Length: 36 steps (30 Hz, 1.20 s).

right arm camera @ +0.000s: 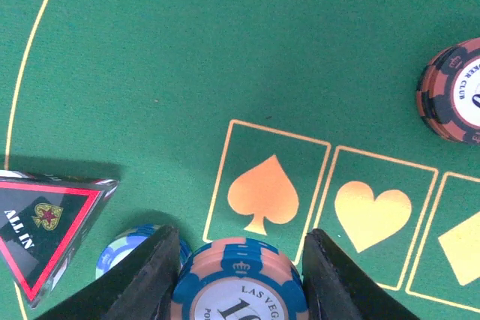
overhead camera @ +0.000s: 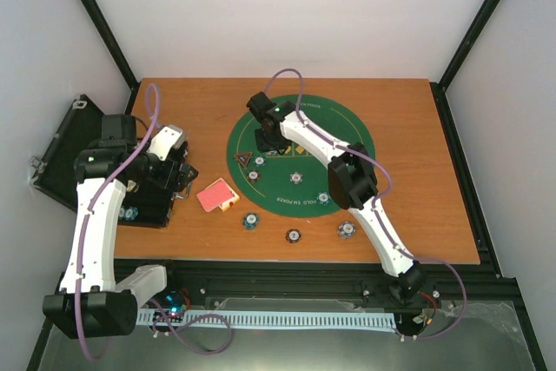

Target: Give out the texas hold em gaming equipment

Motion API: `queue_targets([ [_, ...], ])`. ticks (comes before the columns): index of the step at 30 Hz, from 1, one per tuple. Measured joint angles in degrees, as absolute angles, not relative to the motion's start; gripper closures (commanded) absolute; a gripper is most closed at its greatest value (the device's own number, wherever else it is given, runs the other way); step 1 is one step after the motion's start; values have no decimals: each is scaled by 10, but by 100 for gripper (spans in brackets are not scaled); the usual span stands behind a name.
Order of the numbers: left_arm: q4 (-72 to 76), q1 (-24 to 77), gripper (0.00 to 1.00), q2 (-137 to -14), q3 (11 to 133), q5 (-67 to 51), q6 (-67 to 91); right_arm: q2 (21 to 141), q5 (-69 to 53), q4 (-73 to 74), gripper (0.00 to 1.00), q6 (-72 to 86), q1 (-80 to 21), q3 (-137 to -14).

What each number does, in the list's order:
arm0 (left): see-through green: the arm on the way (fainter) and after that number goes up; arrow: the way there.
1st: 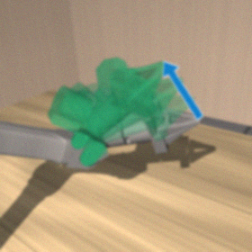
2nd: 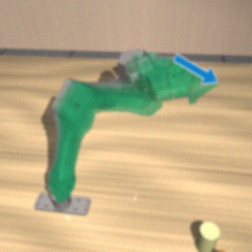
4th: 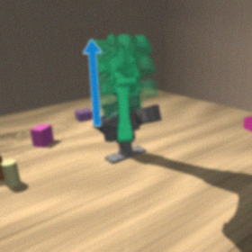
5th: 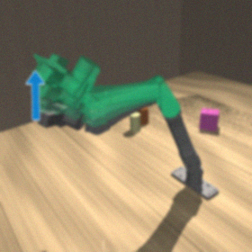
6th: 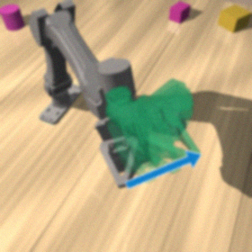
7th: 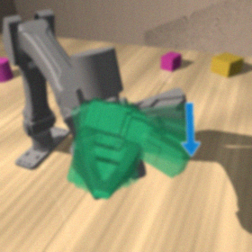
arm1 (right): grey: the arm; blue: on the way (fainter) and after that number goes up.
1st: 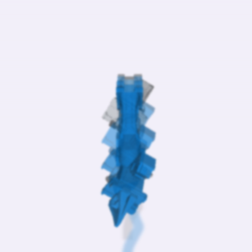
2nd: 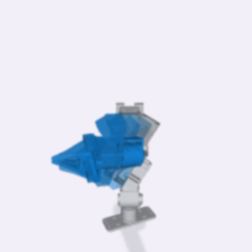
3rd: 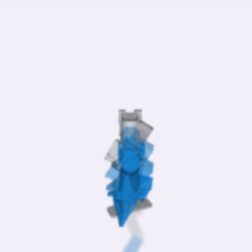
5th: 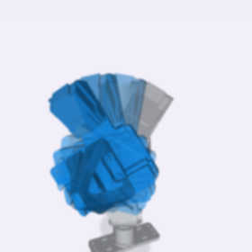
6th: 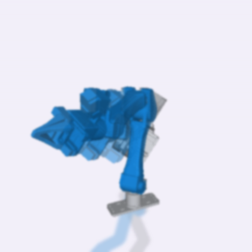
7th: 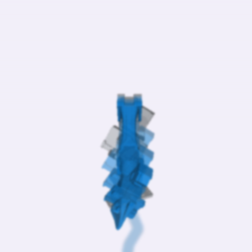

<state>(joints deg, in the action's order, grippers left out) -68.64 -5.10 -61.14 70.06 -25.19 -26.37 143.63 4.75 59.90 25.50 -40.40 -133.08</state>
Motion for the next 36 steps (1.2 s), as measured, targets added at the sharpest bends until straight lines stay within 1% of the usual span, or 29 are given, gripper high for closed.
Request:
queue_targets([
  [6,-686,-51,0,-611,701,-255,-264,1440,36,600,71,253,-398,-1339],
  [12,-686,-51,0,-611,698,-256,-264,1483,21,589,68,253,-397,-1360],
  [14,-686,-51,0,-611,697,-256,-264,1491,20,592,64,252,-397,-1374],
  [15,-686,-51,0,-611,697,-256,-264,1494,16,588,58,252,-397,-1382],
  [16,-686,-51,0,-610,697,-256,-264,1497,14,585,54,252,-397,-1387],
  [18,-686,-51,0,-609,696,-255,-264,1501,10,583,51,253,-397,-1391],
  [20,-686,-51,0,-609,695,-255,-264,1501,7,583,42,253,-396,-1392],
  [23,-686,-51,0,-608,695,-255,-264,1501,7,584,40,253,-395,-1393],
  [28,-686,-51,0,-608,695,-256,-264,1495,13,596,39,251,-395,-1392],
  [31,-686,-51,0,-608,695,-255,-264,1462,21,596,38,248,-395,-1355],
  [36,-686,-51,0,-608,695,-255,-264,1332,39,578,38,245,-395,-1199],
])
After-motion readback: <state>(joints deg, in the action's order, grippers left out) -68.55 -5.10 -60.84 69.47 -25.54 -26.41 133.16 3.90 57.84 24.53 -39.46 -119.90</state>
